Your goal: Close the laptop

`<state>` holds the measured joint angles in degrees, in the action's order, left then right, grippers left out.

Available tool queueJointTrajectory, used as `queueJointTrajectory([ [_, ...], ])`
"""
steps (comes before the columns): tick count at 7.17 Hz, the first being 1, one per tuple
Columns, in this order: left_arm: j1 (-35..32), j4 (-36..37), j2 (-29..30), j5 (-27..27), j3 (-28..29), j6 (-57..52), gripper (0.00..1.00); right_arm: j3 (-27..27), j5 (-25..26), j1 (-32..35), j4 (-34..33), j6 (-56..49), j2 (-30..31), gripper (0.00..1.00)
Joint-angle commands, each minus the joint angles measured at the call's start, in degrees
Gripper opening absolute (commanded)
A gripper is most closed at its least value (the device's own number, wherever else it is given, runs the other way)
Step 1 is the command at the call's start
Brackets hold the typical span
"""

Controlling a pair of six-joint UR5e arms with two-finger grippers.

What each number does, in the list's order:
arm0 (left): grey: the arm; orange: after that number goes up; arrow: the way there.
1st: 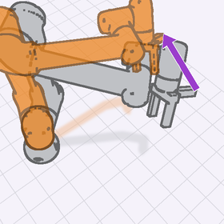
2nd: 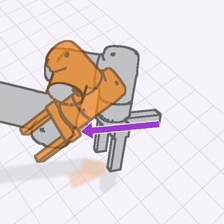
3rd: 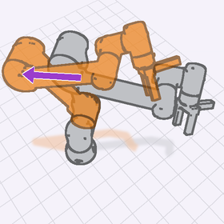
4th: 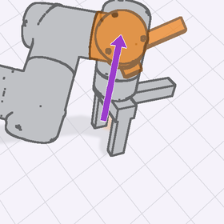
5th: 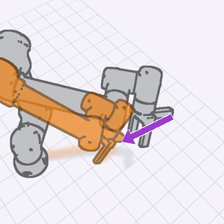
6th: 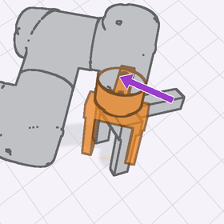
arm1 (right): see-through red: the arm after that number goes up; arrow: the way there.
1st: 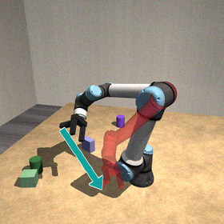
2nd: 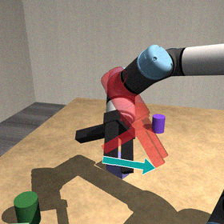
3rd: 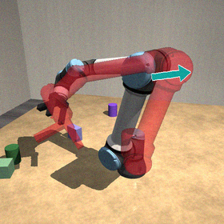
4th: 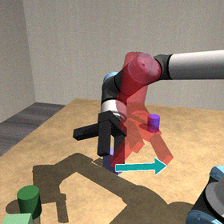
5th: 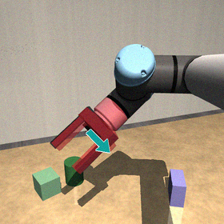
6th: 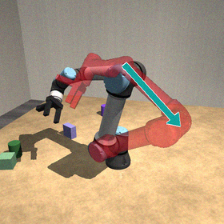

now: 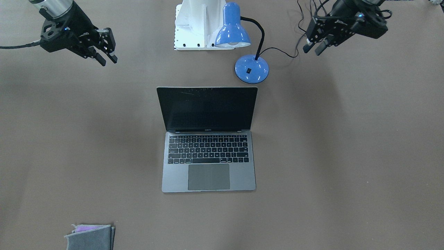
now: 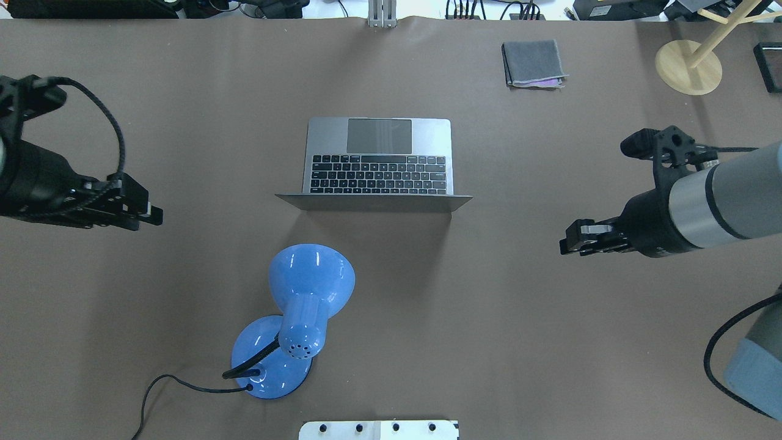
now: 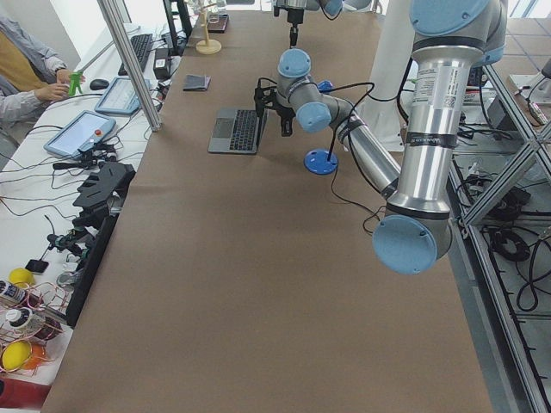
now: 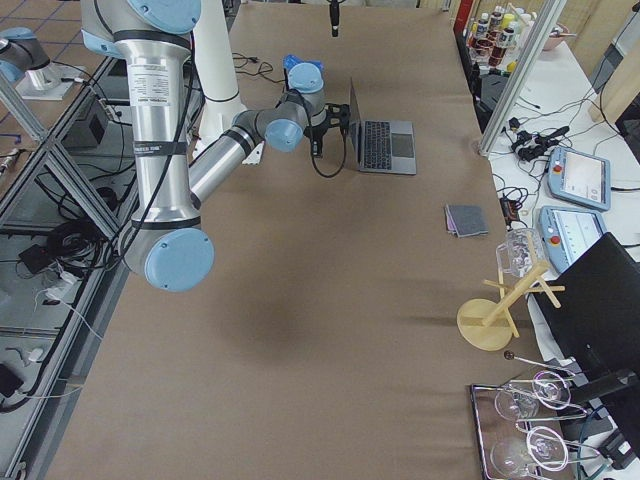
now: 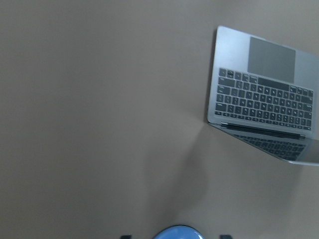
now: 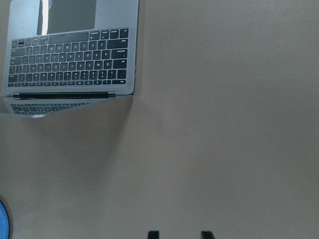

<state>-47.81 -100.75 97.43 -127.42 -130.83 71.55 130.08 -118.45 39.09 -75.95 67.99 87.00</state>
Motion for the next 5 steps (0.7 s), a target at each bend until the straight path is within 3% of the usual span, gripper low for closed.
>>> queueJointTrajectory([
  [1, 8.9, 3.6, 6.9, 8.2, 0.8, 4.7, 0.0, 1.0, 7.3, -7.2, 0.0, 5.6, -2.6, 0.0],
  [3, 11.9, 13.7, 17.7, 14.4, 5.0, 4.7, 0.0, 0.2, 14.5, -12.6, -0.5, 8.4, -5.3, 0.0],
  [4, 14.0, 13.7, 18.6, 18.8, 6.4, 4.7, 0.0, -0.8, 14.8, -12.9, -0.9, 8.4, -7.1, 0.0],
  [5, 14.3, 13.7, 19.7, 19.1, 7.3, 4.7, 0.0, -1.4, 15.2, -12.9, -3.4, 8.5, -9.9, 0.0],
])
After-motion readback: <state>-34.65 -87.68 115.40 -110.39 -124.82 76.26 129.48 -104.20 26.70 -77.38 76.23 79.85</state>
